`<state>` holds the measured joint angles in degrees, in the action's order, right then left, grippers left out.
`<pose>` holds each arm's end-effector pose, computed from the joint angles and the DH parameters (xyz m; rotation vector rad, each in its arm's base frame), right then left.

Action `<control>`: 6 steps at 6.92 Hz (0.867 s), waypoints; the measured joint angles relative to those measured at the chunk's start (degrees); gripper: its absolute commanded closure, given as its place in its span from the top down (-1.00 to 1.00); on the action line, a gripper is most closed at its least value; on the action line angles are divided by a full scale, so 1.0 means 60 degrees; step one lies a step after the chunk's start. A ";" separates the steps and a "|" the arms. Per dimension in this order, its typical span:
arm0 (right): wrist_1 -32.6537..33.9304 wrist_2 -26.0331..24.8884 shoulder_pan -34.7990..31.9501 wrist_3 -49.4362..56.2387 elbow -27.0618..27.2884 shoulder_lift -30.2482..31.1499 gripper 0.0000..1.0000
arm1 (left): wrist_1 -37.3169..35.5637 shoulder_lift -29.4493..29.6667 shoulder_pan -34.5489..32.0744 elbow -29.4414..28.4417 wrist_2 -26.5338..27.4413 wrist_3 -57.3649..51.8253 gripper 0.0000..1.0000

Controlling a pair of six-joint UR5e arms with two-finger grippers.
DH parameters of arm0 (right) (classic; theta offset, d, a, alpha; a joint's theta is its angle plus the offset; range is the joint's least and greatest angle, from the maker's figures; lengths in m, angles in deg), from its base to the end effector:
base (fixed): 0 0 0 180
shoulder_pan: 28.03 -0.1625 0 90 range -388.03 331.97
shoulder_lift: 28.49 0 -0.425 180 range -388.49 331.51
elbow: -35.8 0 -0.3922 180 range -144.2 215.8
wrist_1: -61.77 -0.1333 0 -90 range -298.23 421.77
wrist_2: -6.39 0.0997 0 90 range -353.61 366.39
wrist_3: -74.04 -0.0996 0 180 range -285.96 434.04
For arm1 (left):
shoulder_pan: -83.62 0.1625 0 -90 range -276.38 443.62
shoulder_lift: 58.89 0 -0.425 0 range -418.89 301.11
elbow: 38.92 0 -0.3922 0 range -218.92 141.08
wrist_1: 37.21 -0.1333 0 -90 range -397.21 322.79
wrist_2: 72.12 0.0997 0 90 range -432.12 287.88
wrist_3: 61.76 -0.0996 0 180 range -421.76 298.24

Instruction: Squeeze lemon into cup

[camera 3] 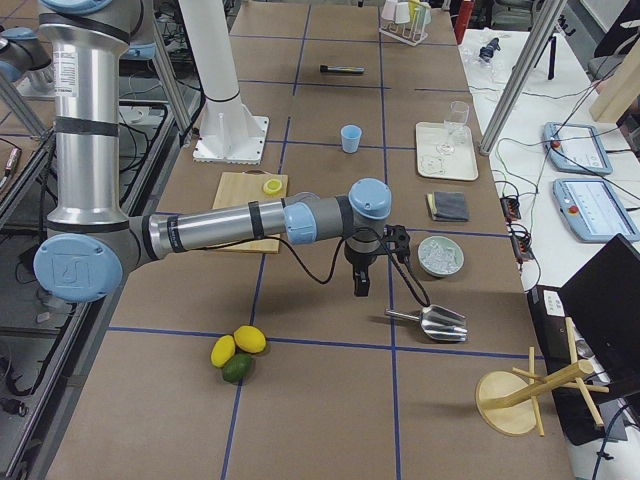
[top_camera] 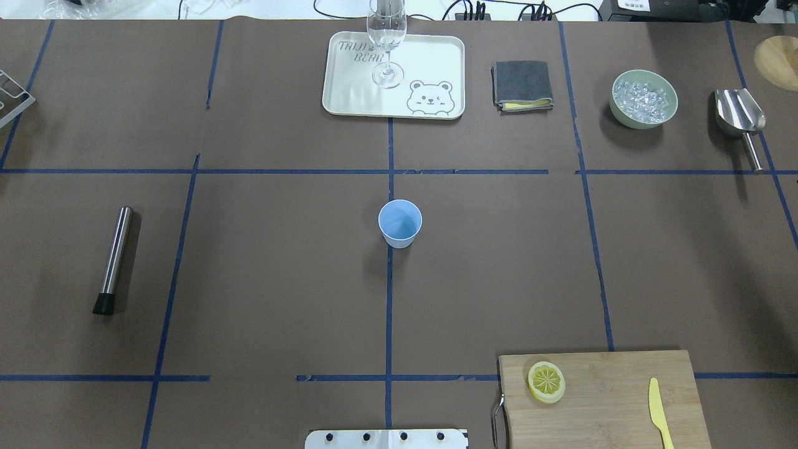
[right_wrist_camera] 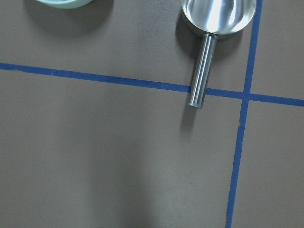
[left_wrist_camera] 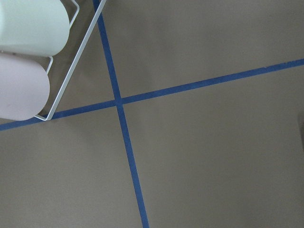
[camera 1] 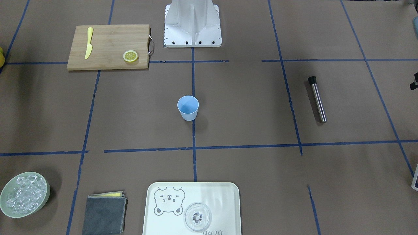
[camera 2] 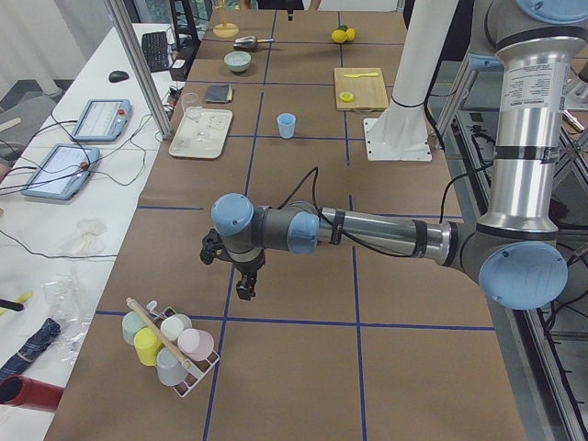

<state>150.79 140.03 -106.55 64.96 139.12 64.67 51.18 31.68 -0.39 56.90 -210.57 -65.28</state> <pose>-0.0311 -0.4777 0.5691 0.0465 -0.7803 -0.1138 -0.0064 -0.5023 0.6014 0.0603 0.8479 0.1912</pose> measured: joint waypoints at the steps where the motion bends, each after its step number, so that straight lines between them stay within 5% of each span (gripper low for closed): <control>1: -0.0006 0.0002 -0.0005 0.0092 -0.0022 0.0035 1.00 | 0.0016 0.0024 -0.0019 0.0045 -0.0037 0.0003 1.00; 6: -0.0031 0.0338 0.0023 -0.0333 0.0617 0.0067 1.00 | 0.0167 0.0080 -0.0011 0.0598 -0.0129 0.0094 1.00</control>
<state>150.61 142.06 -106.41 62.96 142.82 65.07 52.18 32.16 -0.46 60.48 -211.35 -64.72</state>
